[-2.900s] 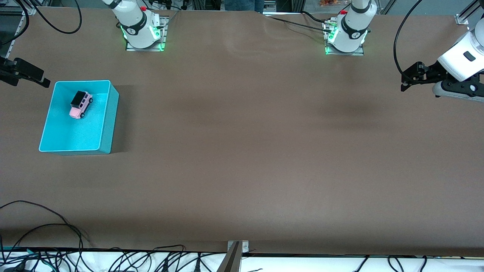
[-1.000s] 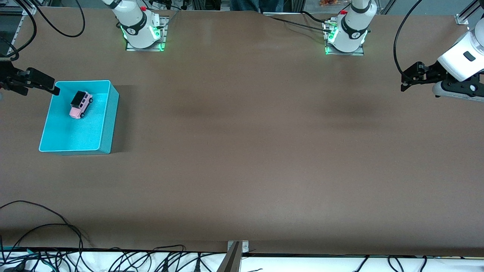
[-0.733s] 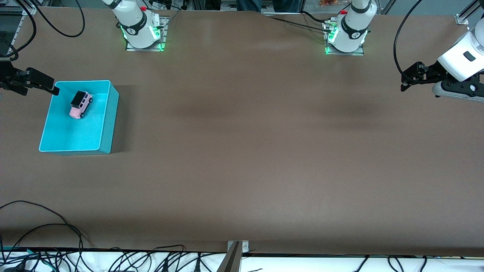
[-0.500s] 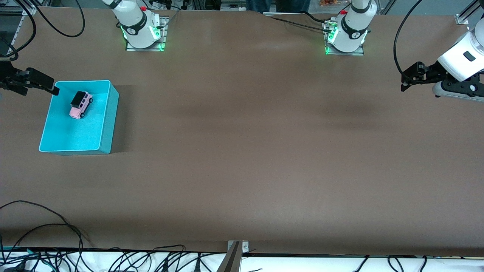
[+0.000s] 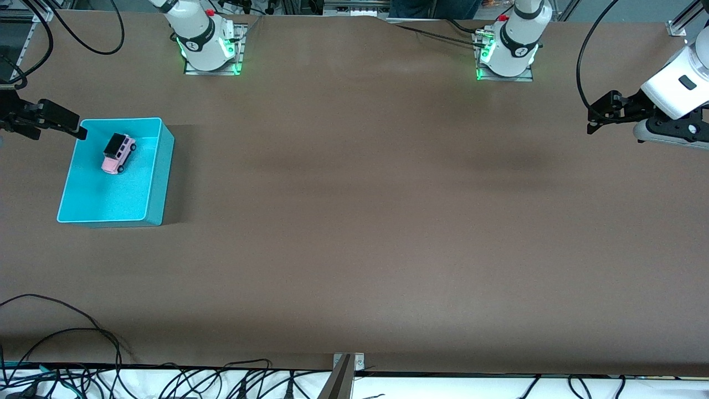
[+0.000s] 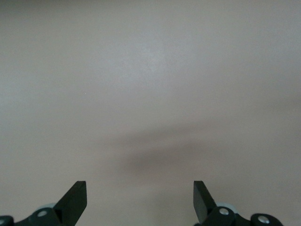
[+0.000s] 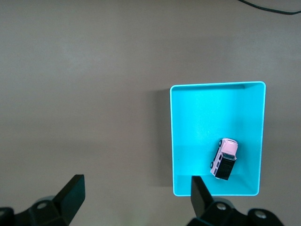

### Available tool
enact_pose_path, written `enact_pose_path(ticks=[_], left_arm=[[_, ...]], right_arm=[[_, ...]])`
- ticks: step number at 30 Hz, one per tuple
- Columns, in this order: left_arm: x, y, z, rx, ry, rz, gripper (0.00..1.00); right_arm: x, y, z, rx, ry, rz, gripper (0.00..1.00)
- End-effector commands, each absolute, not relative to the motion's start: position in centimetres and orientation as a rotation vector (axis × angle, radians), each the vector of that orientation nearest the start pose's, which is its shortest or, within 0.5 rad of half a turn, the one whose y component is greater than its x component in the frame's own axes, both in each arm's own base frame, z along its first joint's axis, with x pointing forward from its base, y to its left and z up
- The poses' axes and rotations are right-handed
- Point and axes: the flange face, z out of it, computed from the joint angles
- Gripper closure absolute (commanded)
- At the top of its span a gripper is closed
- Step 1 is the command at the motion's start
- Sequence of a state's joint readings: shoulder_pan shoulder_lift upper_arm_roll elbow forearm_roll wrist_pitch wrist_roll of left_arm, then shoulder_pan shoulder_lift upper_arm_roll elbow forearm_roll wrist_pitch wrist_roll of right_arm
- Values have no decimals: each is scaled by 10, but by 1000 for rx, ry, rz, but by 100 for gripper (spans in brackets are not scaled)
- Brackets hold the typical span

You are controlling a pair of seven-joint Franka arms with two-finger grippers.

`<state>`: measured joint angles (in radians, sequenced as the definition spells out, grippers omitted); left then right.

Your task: Wind and store pink jeep toy

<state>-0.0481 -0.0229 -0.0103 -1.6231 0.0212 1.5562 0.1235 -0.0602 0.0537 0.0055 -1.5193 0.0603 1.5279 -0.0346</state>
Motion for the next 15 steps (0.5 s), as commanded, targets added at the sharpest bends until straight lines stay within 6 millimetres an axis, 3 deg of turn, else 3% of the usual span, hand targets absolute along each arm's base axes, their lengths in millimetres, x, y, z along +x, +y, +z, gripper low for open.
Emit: enact_pose_path(ticks=[1,15], left_arm=[[545,-31,615,-3123,276,60,0],[544,-30,616,-3124,274,60,0]], right_arm=[[564,-24,621,-3096,19,68,0],[561,-23,619,-3100,17,78,0]])
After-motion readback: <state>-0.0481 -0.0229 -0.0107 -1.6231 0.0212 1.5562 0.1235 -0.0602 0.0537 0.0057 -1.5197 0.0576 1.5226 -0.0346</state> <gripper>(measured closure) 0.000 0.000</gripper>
